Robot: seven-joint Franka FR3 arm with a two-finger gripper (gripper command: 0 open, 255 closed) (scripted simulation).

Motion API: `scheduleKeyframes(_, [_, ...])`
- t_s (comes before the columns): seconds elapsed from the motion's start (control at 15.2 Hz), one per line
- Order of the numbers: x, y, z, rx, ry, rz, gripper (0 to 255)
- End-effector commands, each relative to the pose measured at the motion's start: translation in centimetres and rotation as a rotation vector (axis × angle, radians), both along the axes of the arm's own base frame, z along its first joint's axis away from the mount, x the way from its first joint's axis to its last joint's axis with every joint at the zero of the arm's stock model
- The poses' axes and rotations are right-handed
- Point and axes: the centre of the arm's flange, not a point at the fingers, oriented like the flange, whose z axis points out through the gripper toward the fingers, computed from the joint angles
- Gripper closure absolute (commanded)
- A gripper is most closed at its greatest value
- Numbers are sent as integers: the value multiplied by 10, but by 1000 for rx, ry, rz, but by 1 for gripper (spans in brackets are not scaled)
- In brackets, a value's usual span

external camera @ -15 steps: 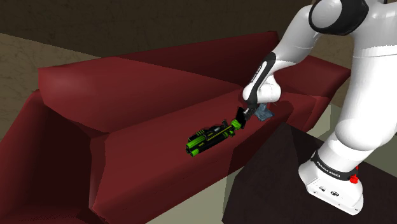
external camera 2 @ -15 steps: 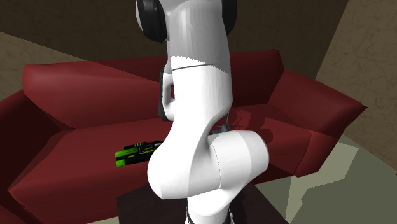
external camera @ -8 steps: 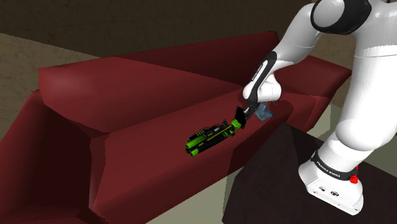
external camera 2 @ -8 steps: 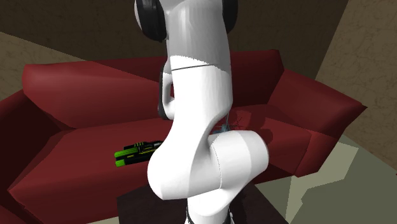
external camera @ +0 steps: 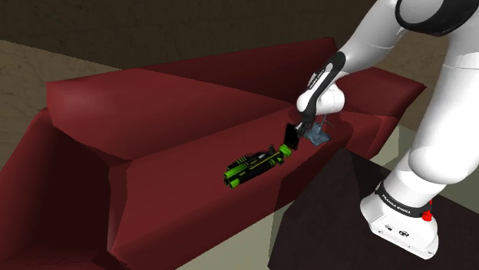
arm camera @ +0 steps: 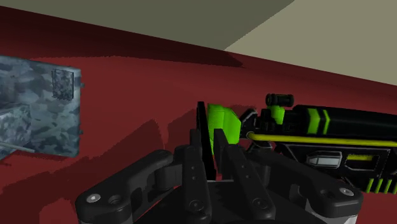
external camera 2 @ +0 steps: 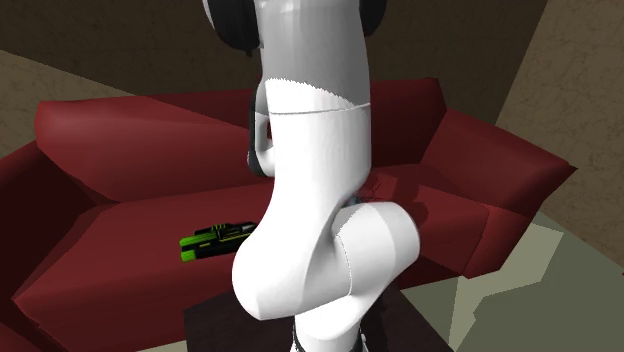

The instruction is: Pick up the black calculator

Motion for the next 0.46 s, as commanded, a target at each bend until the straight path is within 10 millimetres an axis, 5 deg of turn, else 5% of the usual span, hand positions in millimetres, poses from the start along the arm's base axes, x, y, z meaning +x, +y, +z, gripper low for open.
scheduleKeyframes(0.0, [0, 0, 10, 0, 0, 1, 255])
scheduleKeyframes(0.4, [0, 0, 32, 0, 0, 1, 255])
